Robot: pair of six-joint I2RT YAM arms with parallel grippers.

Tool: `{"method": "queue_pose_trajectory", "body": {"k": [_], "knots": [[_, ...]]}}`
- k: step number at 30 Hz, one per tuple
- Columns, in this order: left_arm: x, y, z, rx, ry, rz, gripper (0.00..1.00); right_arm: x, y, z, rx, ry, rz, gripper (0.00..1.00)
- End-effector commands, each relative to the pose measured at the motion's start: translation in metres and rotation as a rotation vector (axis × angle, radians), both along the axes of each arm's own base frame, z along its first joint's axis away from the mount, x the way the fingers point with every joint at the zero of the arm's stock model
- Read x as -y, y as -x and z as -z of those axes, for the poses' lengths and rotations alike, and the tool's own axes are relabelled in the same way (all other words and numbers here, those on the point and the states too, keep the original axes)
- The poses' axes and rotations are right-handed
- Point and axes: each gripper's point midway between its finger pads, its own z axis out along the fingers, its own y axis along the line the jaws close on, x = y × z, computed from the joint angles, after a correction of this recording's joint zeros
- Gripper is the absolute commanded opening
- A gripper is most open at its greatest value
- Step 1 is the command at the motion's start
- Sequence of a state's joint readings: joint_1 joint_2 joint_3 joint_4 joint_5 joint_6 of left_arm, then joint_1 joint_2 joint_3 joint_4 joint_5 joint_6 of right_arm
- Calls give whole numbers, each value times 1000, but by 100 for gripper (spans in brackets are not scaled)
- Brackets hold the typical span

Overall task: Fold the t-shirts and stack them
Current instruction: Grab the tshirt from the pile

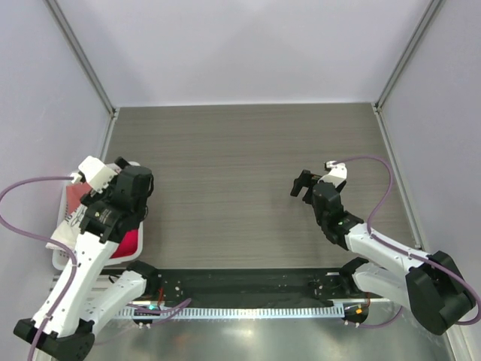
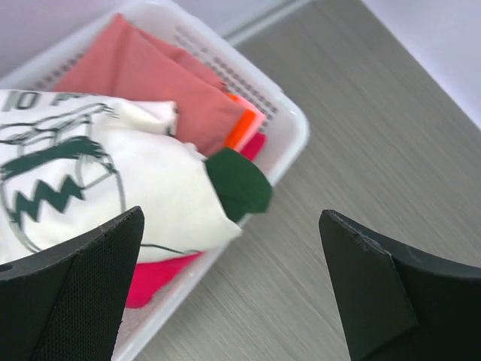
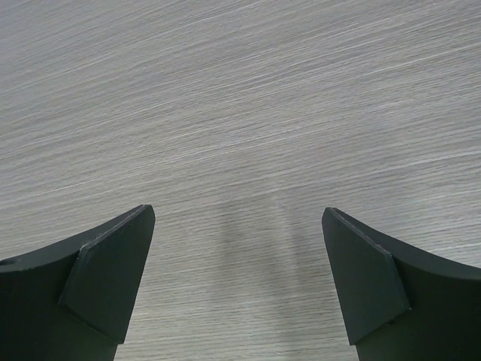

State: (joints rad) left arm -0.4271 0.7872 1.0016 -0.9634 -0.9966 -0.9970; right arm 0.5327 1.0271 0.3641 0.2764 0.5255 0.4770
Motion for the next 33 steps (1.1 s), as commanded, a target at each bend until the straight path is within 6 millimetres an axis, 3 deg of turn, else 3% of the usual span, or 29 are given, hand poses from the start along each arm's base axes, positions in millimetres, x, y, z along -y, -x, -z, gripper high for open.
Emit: {"method": "queue_pose_trajectory", "body": {"k": [1,5,9,12,13,15,16,17,18,20,22,23,24,26,27,28,31,33], "knots": [[-30,13,-1,-64,-69,-154,100,-4,-4,-15,60,-38,-8,100],[-46,21,30,-212,-57,-225,100,-5,-4,-15,58,-37,-9,100],[-41,11,62,-252,55,-178,95,-5,-4,-16,62,-42,-10,100],[-33,7,77,-278,127,-135,57,-4,-4,-17,62,-41,-9,100],[-32,5,76,-275,134,-130,39,-4,-3,-16,62,-41,-9,100],[-29,7,73,-287,142,-112,22,-4,-3,-16,62,-40,-9,100],[-28,5,62,-266,144,-103,7,-3,-3,-16,63,-40,-6,100],[-25,4,54,-259,152,-77,0,-4,-3,-16,64,-38,-7,100],[-23,7,48,-260,160,-65,0,-4,-3,-17,65,-41,-8,100],[-15,2,16,-174,188,-5,0,-4,-4,-16,61,-36,-10,100],[7,-6,-9,-113,229,148,0,-4,-4,-16,61,-36,-7,100],[15,-7,-34,-45,244,204,0,-2,-4,-15,56,-30,2,100],[41,-12,-50,-4,300,354,0,-2,-4,-15,57,-28,6,100],[72,-15,-88,102,376,521,0,0,-4,-17,59,-24,16,100],[106,-15,-109,154,482,682,0,1,-4,-16,59,-24,22,100],[125,-12,-121,176,544,777,0,3,-4,-15,57,-19,31,100],[172,-10,-163,213,707,990,0,5,-5,-14,57,-17,47,100],[200,-4,-189,232,689,1091,0,10,-7,-13,48,-6,81,100]]}}
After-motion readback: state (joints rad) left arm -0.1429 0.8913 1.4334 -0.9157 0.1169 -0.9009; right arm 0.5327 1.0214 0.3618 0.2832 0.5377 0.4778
